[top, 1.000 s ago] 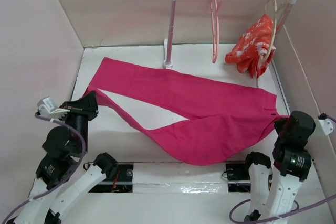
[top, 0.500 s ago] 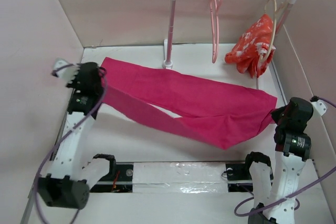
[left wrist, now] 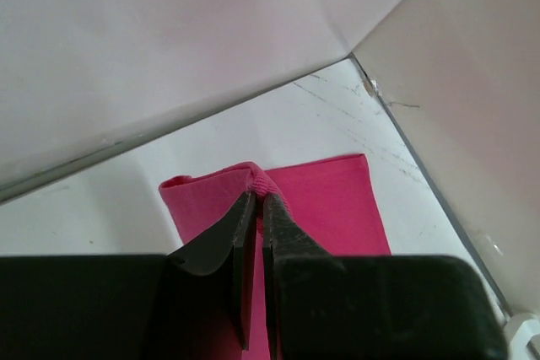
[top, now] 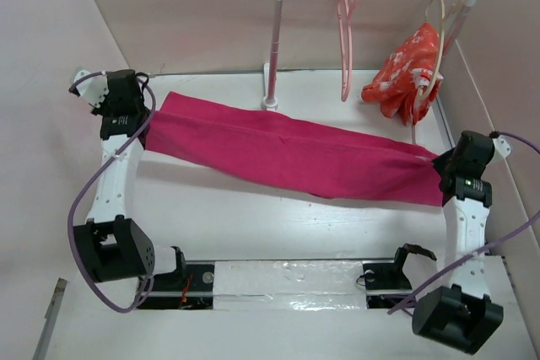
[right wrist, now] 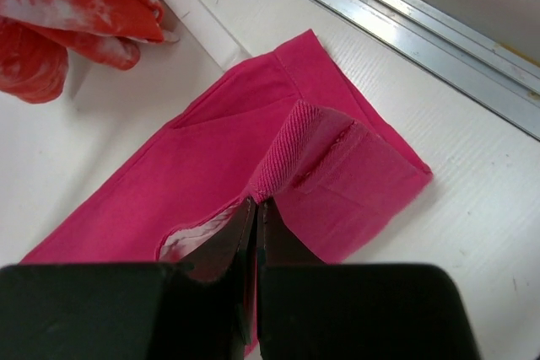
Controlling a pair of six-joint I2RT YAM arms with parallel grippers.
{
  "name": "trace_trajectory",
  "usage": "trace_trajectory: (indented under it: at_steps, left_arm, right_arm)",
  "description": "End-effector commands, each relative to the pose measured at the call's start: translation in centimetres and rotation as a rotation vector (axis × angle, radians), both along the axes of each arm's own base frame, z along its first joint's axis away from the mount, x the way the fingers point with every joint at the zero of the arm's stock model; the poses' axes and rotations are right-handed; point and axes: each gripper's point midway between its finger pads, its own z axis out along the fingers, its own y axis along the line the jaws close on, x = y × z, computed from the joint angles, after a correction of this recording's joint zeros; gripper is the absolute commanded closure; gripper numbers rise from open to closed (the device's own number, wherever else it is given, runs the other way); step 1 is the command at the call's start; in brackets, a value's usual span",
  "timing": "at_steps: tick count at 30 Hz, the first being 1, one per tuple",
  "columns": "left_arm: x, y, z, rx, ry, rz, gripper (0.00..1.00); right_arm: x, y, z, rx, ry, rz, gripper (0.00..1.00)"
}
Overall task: Place the trousers on the hanger
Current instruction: Fold the trousers at the center of the board.
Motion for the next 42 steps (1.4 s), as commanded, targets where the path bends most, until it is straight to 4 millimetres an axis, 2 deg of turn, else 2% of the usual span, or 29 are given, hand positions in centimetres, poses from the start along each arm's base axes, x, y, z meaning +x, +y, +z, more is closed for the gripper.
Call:
trace_trajectory:
  at_steps: [1,2,4,5,8,9,10,12,14,17,19,20,22,23,25,26,28,29,31,32,34,35,36,37,38,42]
  left_arm:
    - [1.4,1.1,3.5,0.083,-0.084,0.02,1.0]
    - [2.1,1.6,3.2,0.103,-0.055,0.034,1.0]
    - [3.0,2.0,2.7,0.109,-0.02,0.048,1.0]
    - [4.4,2.1,2.4,0.106,-0.005,0.037,1.0]
    - [6.9,1.5,2.2,0.138,0.011,0.02,1.0]
    - [7.5,1.4,2.1,0.167,0.032,0.012,1.0]
    - [8.1,1.2,2.2,0.178,0.032,0.009,1.0]
    - [9.8,1.3,2.0,0.186,0.035,0.007,1.0]
    - [11.4,1.5,1.4,0.195,0.062,0.002,1.0]
    - [12.2,1.5,0.2,0.164,0.086,0.01,1.0]
    - [12.0,1.6,0.7,0.144,0.054,0.011,1.0]
    - [11.6,1.3,2.0,0.135,0.008,0.002,1.0]
    - [10.5,2.0,3.8,0.127,-0.038,0.014,1.0]
    - [9.4,1.6,5.4,0.117,-0.074,0.002,1.0]
    - [7.4,2.2,6.9,0.093,-0.127,0.016,1.0]
    - [5.3,2.0,8.2,0.099,-0.161,0.025,1.0]
    - [3.1,1.9,9.1,0.109,-0.177,0.033,1.0]
    - [0.7,1.9,9.9,0.119,-0.184,0.054,1.0]
    - [-1.6,1.9,10.4,0.129,-0.184,0.07,1.0]
    - [-3.8,1.8,10.8,0.136,-0.19,0.088,1.0]
    - [-5.6,1.7,10.8,0.141,-0.188,0.097,1.0]
    - [-7.0,1.7,10.3,0.145,-0.177,0.107,1.0]
    - [-7.6,1.7,9.7,0.145,-0.168,0.109,1.0]
    - [-8.0,1.6,9.1,0.144,-0.156,0.112,1.0]
    - [-8.5,1.8,7.4,0.146,-0.119,0.122,1.0]
    - [-8.2,2.0,4.1,0.142,-0.037,0.131,1.0]
  right_arm:
    - [3.1,-1.9,3.2,-0.071,-0.126,-0.013,1.0]
    - [3.9,-2.2,2.4,-0.061,-0.104,-0.015,1.0]
    - [5.0,-2.6,2.5,-0.06,-0.108,-0.017,1.0]
    - [5.8,-2.9,1.4,-0.047,-0.078,-0.018,1.0]
    - [7.2,-4.0,1.1,-0.049,-0.068,-0.033,1.0]
    - [7.6,-4.7,0.1,-0.034,-0.037,-0.047,1.0]
    - [8.1,-5.1,0.4,-0.024,-0.042,-0.051,1.0]
    - [8.8,-5.8,-0.5,0.01,-0.037,-0.068,1.0]
    - [9.6,-6.1,-0.2,0.011,-0.051,-0.064,1.0]
    - [9.8,-6.3,-0.2,0.014,-0.049,-0.074,1.0]
    - [9.4,-6.0,1.1,-0.005,-0.11,-0.075,1.0]
    - [9.2,-5.9,1.4,-0.011,-0.129,-0.074,1.0]
    - [8.5,-5.5,1.1,-0.012,-0.148,-0.072,1.0]
    - [8.4,-4.9,1.7,-0.008,-0.181,-0.051,1.0]
    - [8.0,-4.2,0.8,0.01,-0.192,-0.036,1.0]
    - [7.8,-3.6,1.1,0.021,-0.209,-0.017,1.0]
    - [7.3,-3.0,0.3,0.039,-0.202,0.0,1.0]
    - [7.2,-2.5,0.3,0.048,-0.209,0.017,1.0]
    - [6.7,-2.0,1.1,0.044,-0.239,0.029,1.0]
    - [6.5,-1.7,1.0,0.049,-0.242,0.044,1.0]
    - [6.1,-1.2,1.9,0.042,-0.273,0.056,1.0]
    - [6.0,-0.9,1.9,0.044,-0.28,0.068,1.0]
    - [6.0,-0.9,2.0,0.044,-0.285,0.071,1.0]
    - [5.9,-0.7,2.2,0.044,-0.288,0.075,1.0]
    - [5.9,-0.8,2.2,0.036,-0.282,0.075,1.0]
    - [5.9,-1.9,2.4,0.014,-0.266,0.057,1.0]
